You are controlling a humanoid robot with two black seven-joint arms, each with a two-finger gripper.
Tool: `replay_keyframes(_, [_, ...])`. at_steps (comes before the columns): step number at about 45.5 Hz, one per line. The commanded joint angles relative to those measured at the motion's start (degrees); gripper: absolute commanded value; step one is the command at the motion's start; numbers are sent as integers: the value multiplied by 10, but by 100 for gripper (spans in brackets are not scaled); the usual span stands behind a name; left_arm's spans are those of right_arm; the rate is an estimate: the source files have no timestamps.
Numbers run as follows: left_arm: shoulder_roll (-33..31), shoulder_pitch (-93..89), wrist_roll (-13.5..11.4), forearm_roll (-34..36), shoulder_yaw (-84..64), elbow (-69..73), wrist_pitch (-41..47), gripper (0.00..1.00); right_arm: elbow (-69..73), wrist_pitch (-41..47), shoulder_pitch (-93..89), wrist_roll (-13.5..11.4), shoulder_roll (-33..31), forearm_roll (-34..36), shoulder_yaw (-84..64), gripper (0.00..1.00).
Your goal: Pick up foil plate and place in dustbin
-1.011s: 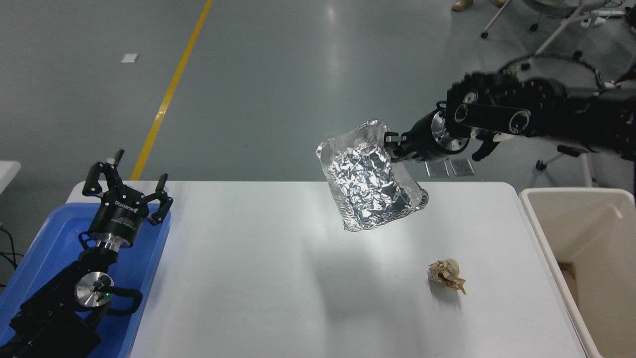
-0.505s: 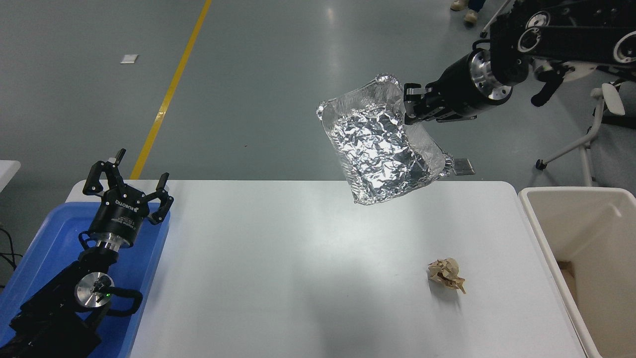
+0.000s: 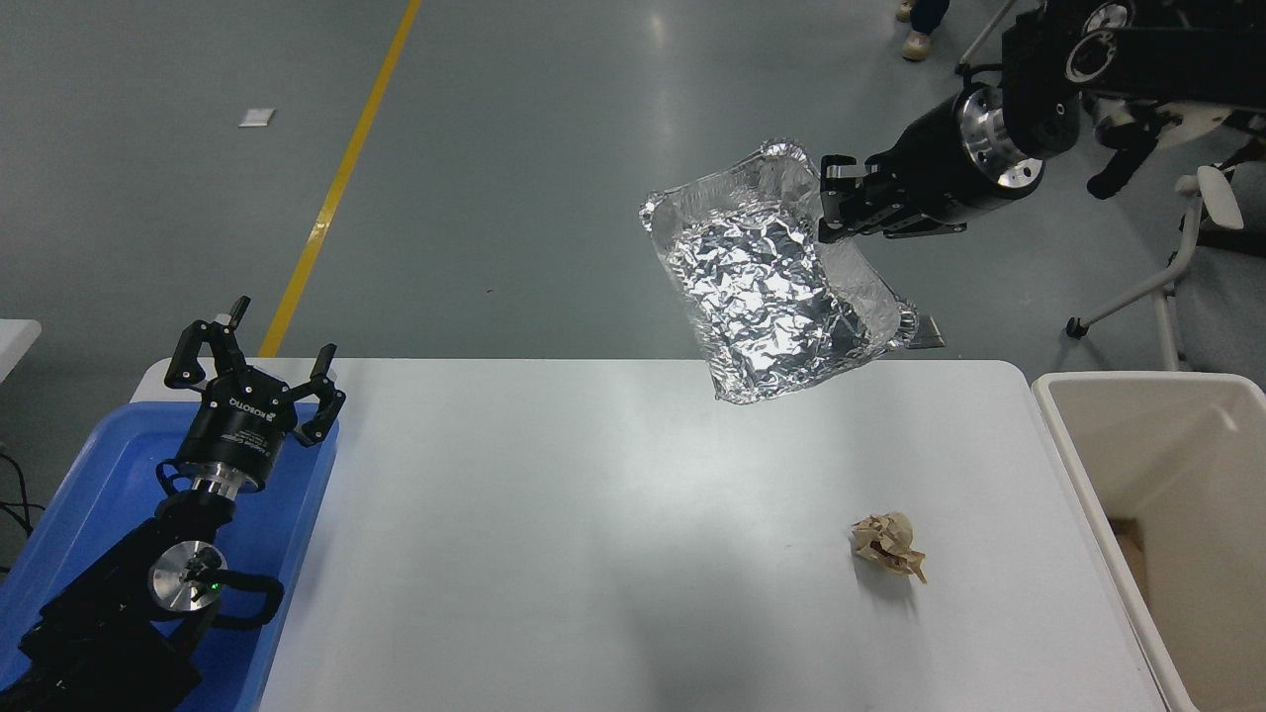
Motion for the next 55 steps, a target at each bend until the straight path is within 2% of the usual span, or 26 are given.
replay_keyframes(1, [0, 0, -1, 0, 0, 0, 0, 98, -136, -2, -73, -2, 4, 5, 1, 0])
replay_keyframes(12, [0, 0, 0, 0, 0, -1, 0, 98, -315, -4, -192, -5, 9, 109, 1, 0])
replay_keyframes(22, [0, 0, 0, 0, 0, -1, 0, 98, -534, -11, -321, -5, 46, 143, 8, 0])
replay_keyframes(31, [0, 0, 0, 0, 0, 0, 0, 98, -600, -59, -409, -8, 47, 166, 48, 0])
replay_keyframes(47, [0, 0, 0, 0, 0, -1, 0, 98, -602, -225, -528, -77, 40, 165, 182, 0])
replay_keyframes(55, [0, 0, 0, 0, 0, -1, -1, 98, -602, -269, -573, -92, 27, 166, 193, 0])
